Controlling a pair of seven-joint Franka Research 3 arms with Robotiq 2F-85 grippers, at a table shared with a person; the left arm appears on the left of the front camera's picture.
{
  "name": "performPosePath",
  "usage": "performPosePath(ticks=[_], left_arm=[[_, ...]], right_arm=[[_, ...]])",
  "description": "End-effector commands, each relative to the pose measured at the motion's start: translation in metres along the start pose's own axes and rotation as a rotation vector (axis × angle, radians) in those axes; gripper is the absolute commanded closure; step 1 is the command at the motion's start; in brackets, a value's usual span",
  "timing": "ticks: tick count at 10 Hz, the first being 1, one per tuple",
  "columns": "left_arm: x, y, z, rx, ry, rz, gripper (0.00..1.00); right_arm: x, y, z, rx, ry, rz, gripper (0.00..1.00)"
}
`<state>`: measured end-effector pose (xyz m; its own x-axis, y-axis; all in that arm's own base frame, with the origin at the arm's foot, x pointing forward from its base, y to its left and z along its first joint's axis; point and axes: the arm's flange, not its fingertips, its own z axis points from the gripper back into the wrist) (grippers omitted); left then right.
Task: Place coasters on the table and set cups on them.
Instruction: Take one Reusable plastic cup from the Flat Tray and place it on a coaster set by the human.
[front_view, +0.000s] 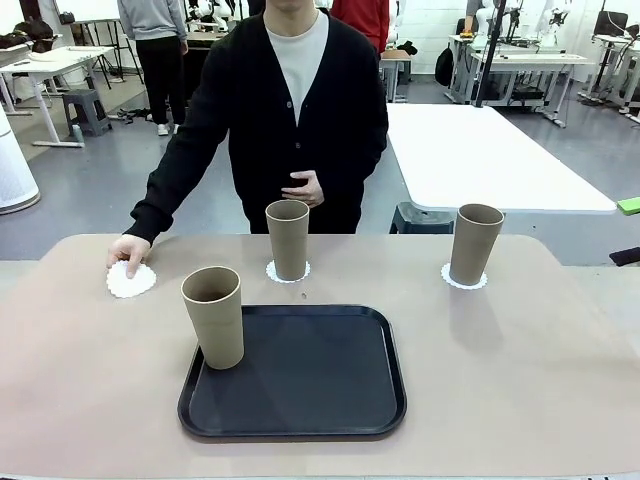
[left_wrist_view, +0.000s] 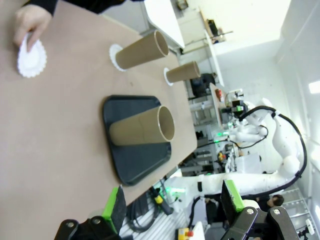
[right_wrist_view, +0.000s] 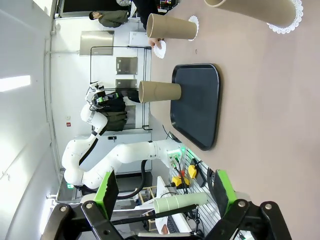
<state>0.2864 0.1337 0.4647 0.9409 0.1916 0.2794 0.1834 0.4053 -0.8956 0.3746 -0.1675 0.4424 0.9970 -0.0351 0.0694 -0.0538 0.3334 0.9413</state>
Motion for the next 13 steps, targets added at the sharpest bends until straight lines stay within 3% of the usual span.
performPosePath(ticks=[1,8,9,11,13], left_arm=[[-0.001,-0.001,0.001,-0.009,-0.005,-0.008,0.0],[0.0,0.0,0.0,0.0,0.0,0.0,0.0],[0.028,-0.008,0.002,0.039,-0.016,-0.224,0.0],[0.083,-0.044,-0.003,0.062,0.084,-0.408,0.0],[0.129,-0.069,-0.023,0.204,0.127,-0.638,0.0]], right_arm=[[0.002,0.0,0.0,-0.001,0.002,0.008,0.0],[0.002,0.0,0.0,-0.001,0.002,0.008,0.0],[0.002,0.0,0.0,-0.001,0.002,0.008,0.0],[0.002,0.0,0.0,-0.001,0.002,0.008,0.0],[0.002,0.0,0.0,-0.001,0.002,0.008,0.0]])
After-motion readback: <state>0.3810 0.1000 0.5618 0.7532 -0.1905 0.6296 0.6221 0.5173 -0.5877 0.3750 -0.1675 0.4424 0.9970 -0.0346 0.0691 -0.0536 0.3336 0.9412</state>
